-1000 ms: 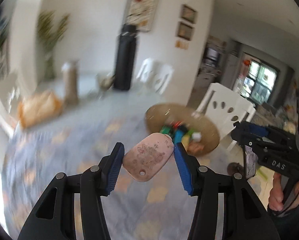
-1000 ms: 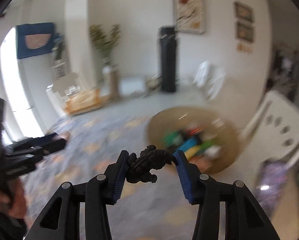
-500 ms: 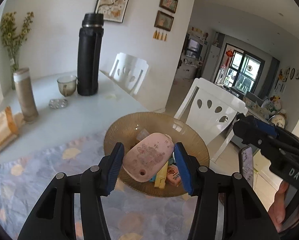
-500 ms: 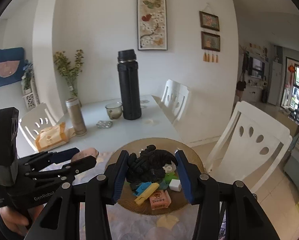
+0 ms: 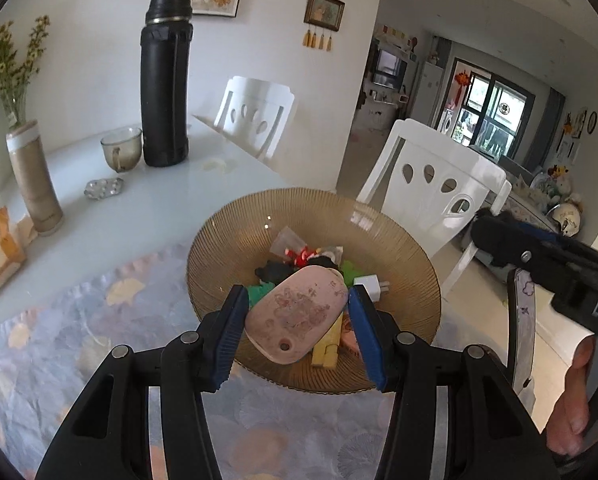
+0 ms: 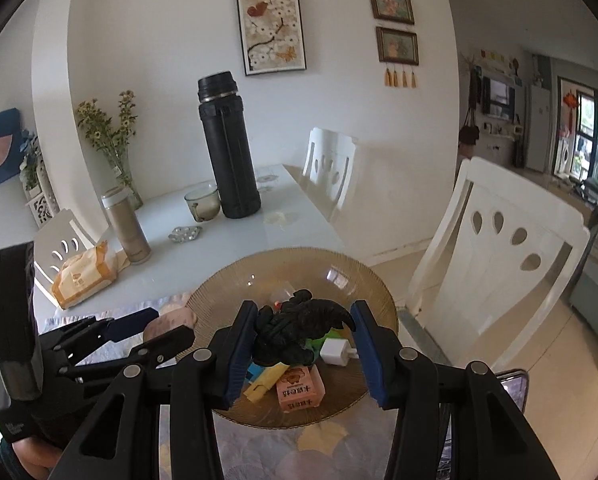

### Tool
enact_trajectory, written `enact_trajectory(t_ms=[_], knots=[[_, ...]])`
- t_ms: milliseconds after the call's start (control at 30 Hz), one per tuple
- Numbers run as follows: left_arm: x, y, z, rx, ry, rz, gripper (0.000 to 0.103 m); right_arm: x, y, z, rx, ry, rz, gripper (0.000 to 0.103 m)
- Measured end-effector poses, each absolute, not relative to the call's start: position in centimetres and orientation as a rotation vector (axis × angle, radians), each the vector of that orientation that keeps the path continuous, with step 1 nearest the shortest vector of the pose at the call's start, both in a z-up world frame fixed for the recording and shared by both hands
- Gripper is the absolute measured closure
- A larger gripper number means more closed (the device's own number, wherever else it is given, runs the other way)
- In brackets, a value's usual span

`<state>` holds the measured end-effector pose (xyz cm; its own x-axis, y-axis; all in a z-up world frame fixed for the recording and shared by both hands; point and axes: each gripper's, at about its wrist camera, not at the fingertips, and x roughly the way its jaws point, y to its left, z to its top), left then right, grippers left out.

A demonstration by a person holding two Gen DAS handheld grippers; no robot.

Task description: Organize rigid objects

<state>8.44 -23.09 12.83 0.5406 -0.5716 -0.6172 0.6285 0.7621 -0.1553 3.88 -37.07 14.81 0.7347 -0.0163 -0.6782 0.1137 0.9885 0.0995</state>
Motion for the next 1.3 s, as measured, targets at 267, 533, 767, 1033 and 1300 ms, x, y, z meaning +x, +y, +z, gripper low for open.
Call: enact_trajectory(t_ms=[267, 533, 767, 1033, 1300], knots=[[8.7, -22.8, 12.6, 0.103, 0.719, -0.665, 0.033, 5.7, -35.7, 12.0, 0.092, 0.882, -0.079, 0.045], [4.5, -14.9, 16.4, 0.067, 0.627, -0.526, 0.033, 2.6, -34.7, 15.1, 0.145, 0.803, -0.026, 0.044], [-4.2, -5.5, 21.4, 0.034, 0.388, -0.293, 0.02, -0.5, -27.6, 16.7, 0.107, 0.777, 0.139, 0.044], [-10.1, 0.6, 22.0, 0.06, 0.303, -0.087, 0.001, -4.0, -18.9, 17.1, 0.038, 0.695, 0.31, 0.04], [-6.3, 0.7, 11.7, 0.062, 0.494, -0.004, 0.001, -2.5, -15.1, 9.1, -0.039, 0.8, 0.323, 0.029]])
